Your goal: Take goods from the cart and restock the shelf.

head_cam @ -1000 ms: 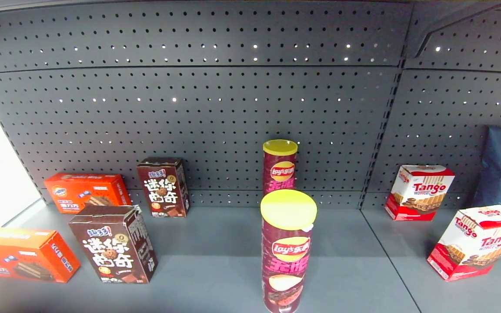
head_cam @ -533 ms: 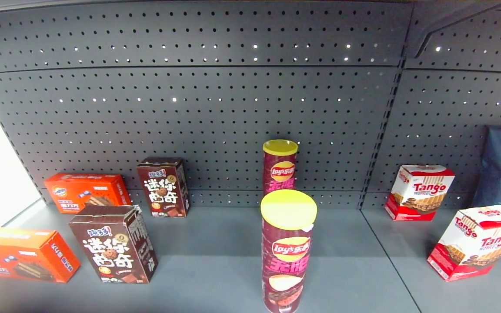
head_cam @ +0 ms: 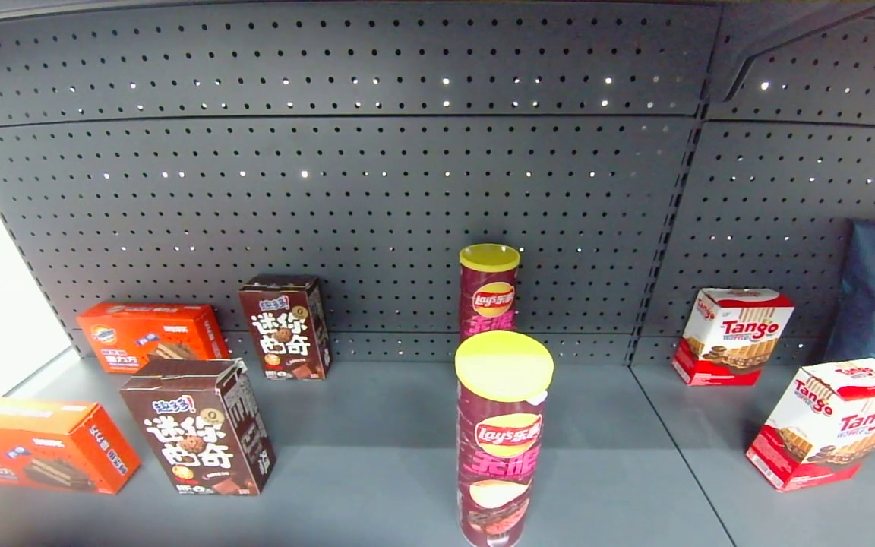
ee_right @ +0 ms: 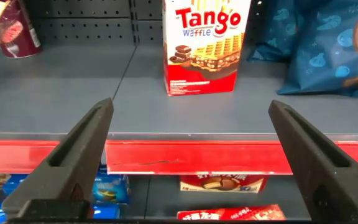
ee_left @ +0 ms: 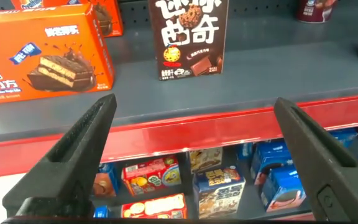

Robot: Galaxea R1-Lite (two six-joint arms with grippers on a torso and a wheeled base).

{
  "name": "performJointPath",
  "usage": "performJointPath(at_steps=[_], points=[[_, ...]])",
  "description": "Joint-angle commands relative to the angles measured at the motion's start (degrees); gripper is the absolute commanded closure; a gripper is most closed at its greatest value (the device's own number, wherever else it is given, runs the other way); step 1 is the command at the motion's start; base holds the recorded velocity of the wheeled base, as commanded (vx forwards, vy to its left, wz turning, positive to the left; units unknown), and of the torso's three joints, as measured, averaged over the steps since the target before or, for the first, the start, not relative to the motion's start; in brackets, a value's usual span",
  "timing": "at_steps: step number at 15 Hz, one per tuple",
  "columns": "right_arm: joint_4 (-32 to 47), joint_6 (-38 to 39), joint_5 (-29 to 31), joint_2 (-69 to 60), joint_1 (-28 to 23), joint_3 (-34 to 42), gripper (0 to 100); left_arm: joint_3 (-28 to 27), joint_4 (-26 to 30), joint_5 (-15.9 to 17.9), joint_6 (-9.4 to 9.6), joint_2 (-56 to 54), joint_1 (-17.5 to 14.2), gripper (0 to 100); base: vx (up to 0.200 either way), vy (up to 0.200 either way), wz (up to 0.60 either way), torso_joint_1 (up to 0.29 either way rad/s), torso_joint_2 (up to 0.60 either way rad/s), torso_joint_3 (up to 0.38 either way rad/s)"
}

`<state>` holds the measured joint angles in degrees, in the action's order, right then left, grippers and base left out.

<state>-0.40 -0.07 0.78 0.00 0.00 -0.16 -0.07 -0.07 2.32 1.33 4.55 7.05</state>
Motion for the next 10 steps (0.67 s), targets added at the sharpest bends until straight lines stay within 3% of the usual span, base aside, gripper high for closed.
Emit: performJointPath(at_steps=[1, 4, 5, 8, 10], points=[[0.0, 0.1, -0.1, 0.0, 0.0, 0.2, 0, 0.0, 0.0, -0.2, -0.01, 0.2, 0.0, 0, 0.0, 0.0, 0.0, 0.0, 0.0, 0.0], [0.0, 0.1, -0.1, 0.0, 0.0, 0.2, 0, 0.1, 0.0, -3.5, 0.25, 0.3, -3.0, 0, 0.0, 0.0, 0.0, 0.0, 0.0, 0.0], [0.0, 0.1, -0.1, 0.0, 0.0, 0.2, 0, 0.0, 0.0, -3.3, 0.25, 0.0, -4.7, 0, 0.0, 0.0, 0.0, 0.0, 0.0, 0.0], [0.0, 0.1, -0.1, 0.0, 0.0, 0.2, 0, 0.0, 0.0, -3.0, -0.01, -0.7, -5.4, 0, 0.0, 0.0, 0.0, 0.0, 0.0, 0.0], [0.0, 0.1, -0.1, 0.0, 0.0, 0.2, 0, 0.1, 0.0, -1.2, -0.54, -4.5, -7.3, 0, 0.0, 0.0, 0.0, 0.0, 0.0, 0.0]])
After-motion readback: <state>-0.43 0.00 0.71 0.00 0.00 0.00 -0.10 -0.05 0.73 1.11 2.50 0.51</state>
